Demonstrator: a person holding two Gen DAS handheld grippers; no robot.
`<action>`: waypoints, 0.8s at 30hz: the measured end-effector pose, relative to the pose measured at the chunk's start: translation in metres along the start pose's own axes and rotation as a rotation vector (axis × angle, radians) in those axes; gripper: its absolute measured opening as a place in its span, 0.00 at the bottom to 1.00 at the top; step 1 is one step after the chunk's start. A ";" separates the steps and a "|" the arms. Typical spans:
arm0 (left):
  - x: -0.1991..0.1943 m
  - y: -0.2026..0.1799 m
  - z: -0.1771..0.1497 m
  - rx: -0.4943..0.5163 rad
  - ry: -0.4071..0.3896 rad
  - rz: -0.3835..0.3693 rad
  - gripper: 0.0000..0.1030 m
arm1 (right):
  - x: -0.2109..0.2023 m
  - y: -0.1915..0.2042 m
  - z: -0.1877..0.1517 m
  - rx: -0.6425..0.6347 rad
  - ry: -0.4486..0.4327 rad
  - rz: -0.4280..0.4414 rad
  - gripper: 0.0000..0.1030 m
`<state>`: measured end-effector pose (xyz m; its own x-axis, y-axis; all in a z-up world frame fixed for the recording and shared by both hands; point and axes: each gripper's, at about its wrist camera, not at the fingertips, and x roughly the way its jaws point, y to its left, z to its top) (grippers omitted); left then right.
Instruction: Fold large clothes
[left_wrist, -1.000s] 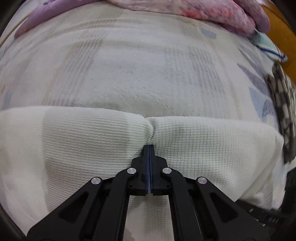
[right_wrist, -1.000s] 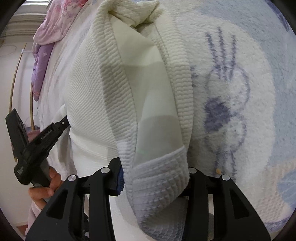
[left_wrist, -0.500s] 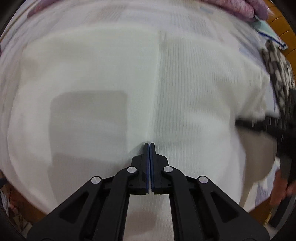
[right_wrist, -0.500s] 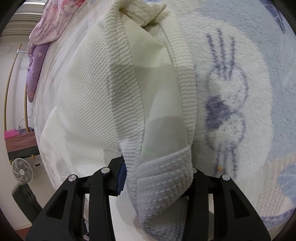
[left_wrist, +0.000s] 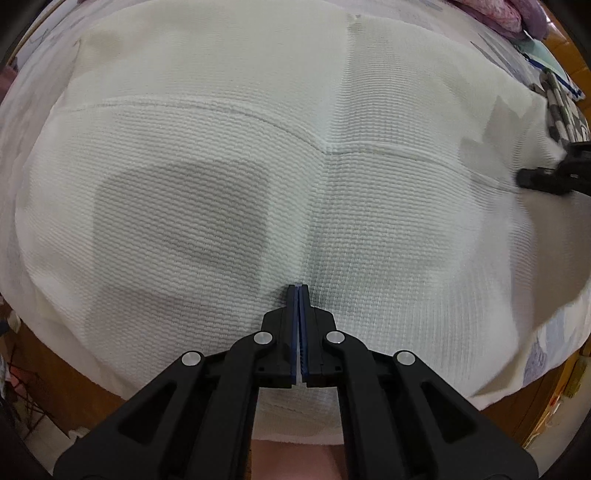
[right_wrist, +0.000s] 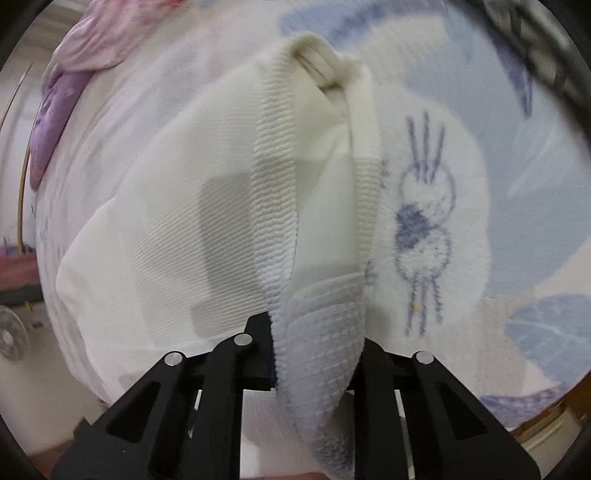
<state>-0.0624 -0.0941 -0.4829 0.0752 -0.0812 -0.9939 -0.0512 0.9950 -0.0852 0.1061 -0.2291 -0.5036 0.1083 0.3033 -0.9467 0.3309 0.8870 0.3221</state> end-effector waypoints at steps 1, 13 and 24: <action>0.000 0.000 0.000 -0.004 -0.002 -0.003 0.02 | -0.010 0.011 -0.004 -0.036 -0.021 0.012 0.14; 0.002 0.008 -0.005 -0.030 -0.045 -0.018 0.02 | -0.077 0.117 -0.030 -0.356 -0.037 0.243 0.13; -0.013 0.051 -0.008 -0.071 -0.002 -0.148 0.03 | -0.064 0.210 -0.048 -0.516 0.035 0.220 0.13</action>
<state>-0.0734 -0.0430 -0.4752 0.0888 -0.2268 -0.9699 -0.1096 0.9656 -0.2358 0.1242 -0.0456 -0.3756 0.0886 0.5040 -0.8591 -0.1986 0.8542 0.4806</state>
